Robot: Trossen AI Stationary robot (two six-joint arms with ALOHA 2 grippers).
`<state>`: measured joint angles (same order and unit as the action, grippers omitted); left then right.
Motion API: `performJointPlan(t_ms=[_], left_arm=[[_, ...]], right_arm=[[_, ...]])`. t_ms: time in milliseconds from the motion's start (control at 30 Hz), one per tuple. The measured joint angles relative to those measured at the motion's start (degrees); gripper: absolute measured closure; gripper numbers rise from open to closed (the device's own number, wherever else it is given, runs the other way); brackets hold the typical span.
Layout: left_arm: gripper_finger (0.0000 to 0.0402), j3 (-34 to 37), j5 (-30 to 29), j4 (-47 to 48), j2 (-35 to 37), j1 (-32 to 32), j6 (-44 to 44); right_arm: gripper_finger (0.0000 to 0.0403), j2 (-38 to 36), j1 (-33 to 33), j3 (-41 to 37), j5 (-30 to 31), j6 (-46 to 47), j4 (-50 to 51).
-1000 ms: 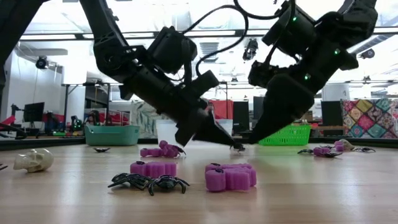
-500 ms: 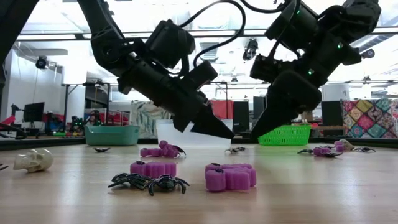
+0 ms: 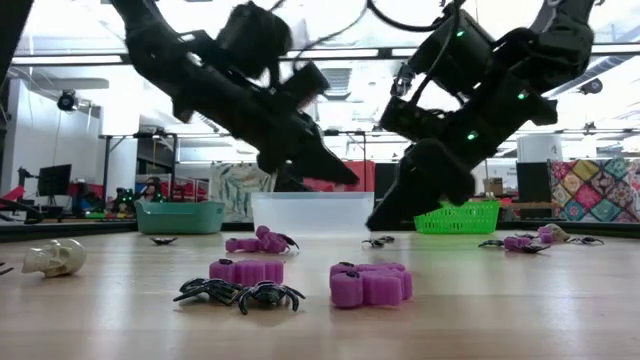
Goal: Sort Halloween decoration
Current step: Put the black spider toy into the green bin
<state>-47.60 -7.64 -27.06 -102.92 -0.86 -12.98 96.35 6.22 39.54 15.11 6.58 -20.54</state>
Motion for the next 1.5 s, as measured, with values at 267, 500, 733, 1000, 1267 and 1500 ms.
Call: performJointPlan(t_ms=[267,500,733,1000,1267,1500], left_arm=[[0.0401,7.6,-3.7,-1.6,12.0,0.1,3.8],[0.0401,12.0,-3.8,-8.4,17.7,-0.1,6.5],[0.0401,13.6,-3.8,-9.3,19.8,-0.2,9.9],[0.0401,14.9,-3.8,-9.9,20.6,-0.2,14.0],[0.0401,15.8,-3.8,-10.2,24.3,-0.3,16.6],[0.0401,16.3,-3.8,-9.1,29.0,-1.9,17.9]], right_arm=[[0.0255,3.0,-0.3,1.7,2.3,7.4,0.1],[0.0277,4.9,-0.7,3.0,3.0,9.4,0.3],[0.0325,6.7,-0.8,4.1,3.2,10.0,0.3],[0.0386,6.1,-0.8,4.2,2.9,10.0,0.6],[0.0395,2.4,-0.8,4.0,2.3,10.0,1.5],[0.0395,-6.0,-1.1,4.0,0.2,11.9,10.2]])
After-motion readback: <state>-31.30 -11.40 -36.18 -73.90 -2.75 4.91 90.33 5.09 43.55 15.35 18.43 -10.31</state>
